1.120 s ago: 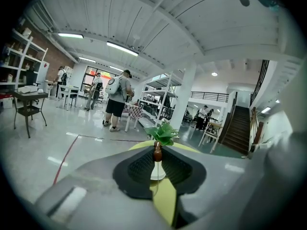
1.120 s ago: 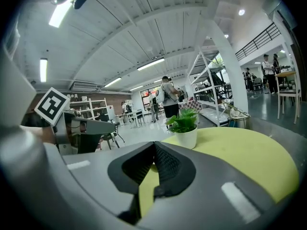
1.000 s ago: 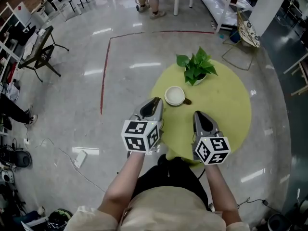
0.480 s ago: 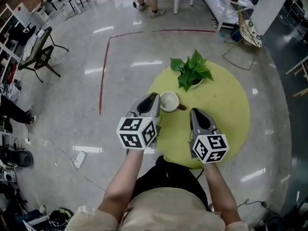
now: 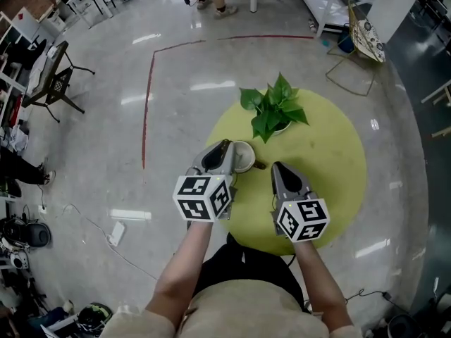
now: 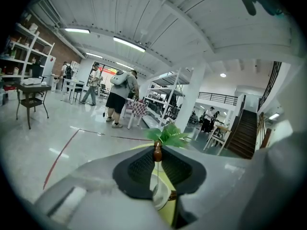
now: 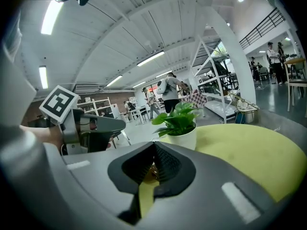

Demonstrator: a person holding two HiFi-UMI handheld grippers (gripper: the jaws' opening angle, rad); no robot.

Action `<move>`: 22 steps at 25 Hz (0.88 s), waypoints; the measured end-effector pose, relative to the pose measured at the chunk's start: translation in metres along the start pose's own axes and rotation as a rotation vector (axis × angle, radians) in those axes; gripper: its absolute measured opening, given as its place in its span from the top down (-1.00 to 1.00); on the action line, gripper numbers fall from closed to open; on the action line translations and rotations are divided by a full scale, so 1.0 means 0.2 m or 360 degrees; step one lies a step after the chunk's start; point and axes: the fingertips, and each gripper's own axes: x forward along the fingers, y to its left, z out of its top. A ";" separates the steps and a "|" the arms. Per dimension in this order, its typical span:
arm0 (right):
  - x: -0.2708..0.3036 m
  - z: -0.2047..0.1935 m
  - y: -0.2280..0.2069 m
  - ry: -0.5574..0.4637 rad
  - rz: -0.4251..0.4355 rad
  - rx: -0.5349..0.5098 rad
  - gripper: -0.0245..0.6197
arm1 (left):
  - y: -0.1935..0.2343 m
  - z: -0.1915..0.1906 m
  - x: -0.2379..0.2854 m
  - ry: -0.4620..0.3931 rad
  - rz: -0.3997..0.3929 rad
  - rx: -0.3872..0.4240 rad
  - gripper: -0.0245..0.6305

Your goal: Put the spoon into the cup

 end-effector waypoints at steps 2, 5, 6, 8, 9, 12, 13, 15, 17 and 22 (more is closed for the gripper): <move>0.02 -0.01 -0.01 0.0014 0.0007 0.0011 0.92 | 0.01 -0.02 0.03 0.0013 0.0003 -0.0016 0.78; 0.06 -0.02 -0.02 0.0033 0.0008 0.0020 0.92 | 0.01 -0.04 0.06 0.0032 0.0006 -0.0041 0.78; 0.07 -0.03 -0.02 0.0039 0.0007 0.0023 0.92 | 0.02 -0.05 0.07 0.0039 0.0008 -0.0048 0.78; 0.08 -0.04 -0.03 0.0053 0.0009 0.0032 0.92 | 0.02 -0.08 0.09 0.0052 0.0009 -0.0069 0.78; 0.09 -0.05 -0.03 0.0061 0.0011 0.0036 0.92 | 0.02 -0.09 0.10 0.0059 0.0010 -0.0083 0.78; 0.12 -0.07 -0.03 0.0082 0.0017 0.0043 0.92 | 0.03 -0.13 0.12 0.0076 0.0012 -0.0124 0.78; 0.12 -0.07 -0.04 0.0087 0.0020 0.0044 0.92 | 0.03 -0.14 0.12 0.0079 0.0012 -0.0136 0.78; 0.13 -0.08 -0.04 0.0093 0.0023 0.0048 0.92 | 0.05 -0.16 0.13 0.0082 0.0013 -0.0161 0.78; 0.14 -0.09 -0.04 0.0100 0.0024 0.0052 0.92 | 0.06 -0.18 0.14 0.0087 0.0014 -0.0189 0.78; 0.15 -0.11 -0.05 0.0124 0.0023 0.0058 0.92 | 0.08 -0.23 0.15 0.0101 0.0019 -0.0236 0.78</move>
